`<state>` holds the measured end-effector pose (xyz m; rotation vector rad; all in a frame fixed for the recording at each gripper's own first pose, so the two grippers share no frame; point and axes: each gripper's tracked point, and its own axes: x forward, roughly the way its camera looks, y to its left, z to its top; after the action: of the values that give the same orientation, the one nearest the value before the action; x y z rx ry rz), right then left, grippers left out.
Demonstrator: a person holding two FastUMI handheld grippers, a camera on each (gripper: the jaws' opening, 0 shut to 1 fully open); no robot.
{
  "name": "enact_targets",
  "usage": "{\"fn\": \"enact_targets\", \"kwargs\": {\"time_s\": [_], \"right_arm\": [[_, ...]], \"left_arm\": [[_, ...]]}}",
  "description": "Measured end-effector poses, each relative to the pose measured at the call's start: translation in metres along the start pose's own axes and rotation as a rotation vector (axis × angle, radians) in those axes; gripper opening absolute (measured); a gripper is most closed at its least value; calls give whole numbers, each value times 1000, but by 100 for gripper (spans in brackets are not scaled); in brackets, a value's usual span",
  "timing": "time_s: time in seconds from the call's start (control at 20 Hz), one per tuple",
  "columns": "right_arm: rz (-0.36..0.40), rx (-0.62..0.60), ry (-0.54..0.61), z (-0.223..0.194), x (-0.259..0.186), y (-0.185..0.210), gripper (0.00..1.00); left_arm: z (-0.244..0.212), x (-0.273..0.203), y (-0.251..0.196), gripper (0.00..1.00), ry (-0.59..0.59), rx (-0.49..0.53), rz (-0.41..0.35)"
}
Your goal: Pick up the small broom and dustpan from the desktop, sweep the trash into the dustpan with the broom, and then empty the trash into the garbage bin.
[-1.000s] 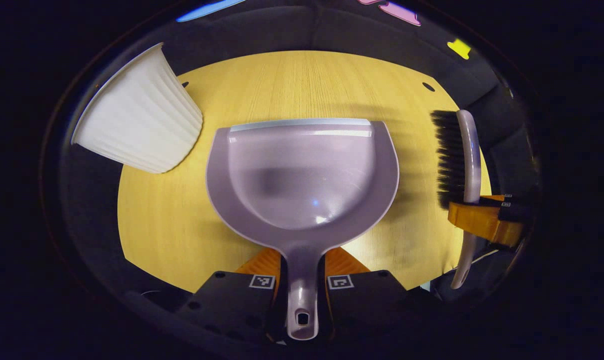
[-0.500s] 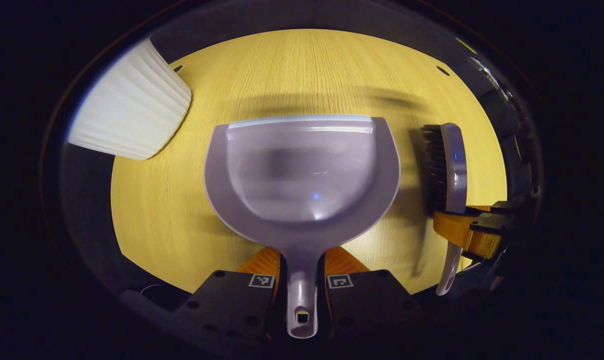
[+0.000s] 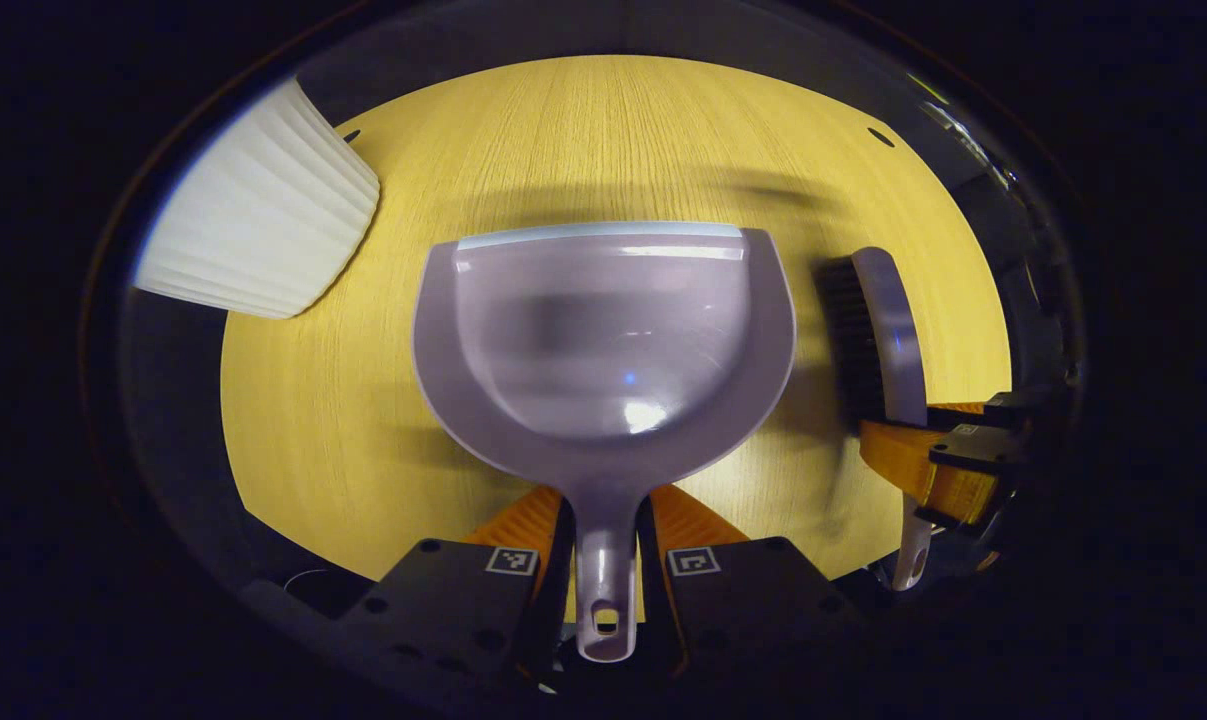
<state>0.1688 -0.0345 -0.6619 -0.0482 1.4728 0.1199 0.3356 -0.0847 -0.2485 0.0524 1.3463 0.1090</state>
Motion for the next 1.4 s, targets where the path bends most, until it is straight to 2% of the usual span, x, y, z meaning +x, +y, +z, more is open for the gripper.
{"fn": "enact_targets", "kwargs": {"time_s": [0.05, 0.1, 0.2, 0.25, 0.3, 0.4, 0.55, 0.6, 0.65, 0.7, 0.75, 0.8, 0.85, 0.9, 1.05, 1.15, 1.2, 1.25, 1.4], "right_arm": [[-4, -2, -5, 1, -4, -2, 41], [-5, 1, -10, 1, -6, -3, 48], [-5, 12, -16, 2, -11, -3, 49], [4, 13, -24, 4, -13, -1, 54], [12, 7, -24, 3, -15, 1, 68], [7, 1, -35, 4, -16, 0, 80], [24, 6, -46, 5, -22, 3, 79], [22, -6, -49, 4, -24, 4, 75], [23, -18, -62, 5, -29, 5, 78], [25, -27, -78, 7, -35, 6, 89], [27, -33, -98, 9, -46, 5, 89], [26, -41, -128, 14, -59, 4, 82], [14, -56, -174, 19, -72, 1, 89], [-1, -79, -224, 24, -85, -2, 89], [15, -94, -352, 27, -128, 0, 90], [46, -91, -421, 23, -158, 4, 90], [51, -96, -460, 22, -171, 4, 84], [50, -97, -499, 20, -185, 4, 90], [44, -89, -608, 15, -224, 1, 90]], "left_arm": [[3, -3, 2, 41, -12, 6, 15], [5, -5, 2, 43, -20, 11, 20], [3, -11, -4, 49, -11, 5, 2], [3, -13, -6, 53, -10, -1, -2], [3, -16, -7, 55, -9, 1, -6], [3, -21, -6, 56, -16, 6, -1], [4, -31, -5, 57, -43, 2, 4], [4, -37, -3, 56, -51, 11, 11], [6, -43, -2, 57, -67, 21, 20], [6, -50, -1, 57, -83, 32, 26], [6, -57, -1, 60, -94, 46, 30], [6, -66, -1, 60, -110, 57, 33], [6, -74, -2, 61, -123, 67, 35], [4, -83, -2, 63, -145, 75, 30], [11, -111, -5, 67, -247, 78, 15], [20, -131, -20, 72, -338, 105, -70], [20, -138, -23, 72, -367, 106, -89], [20, -147, -24, 77, -401, 110, -103], [28, -187, -16, 77, -559, 131, -88]]}}
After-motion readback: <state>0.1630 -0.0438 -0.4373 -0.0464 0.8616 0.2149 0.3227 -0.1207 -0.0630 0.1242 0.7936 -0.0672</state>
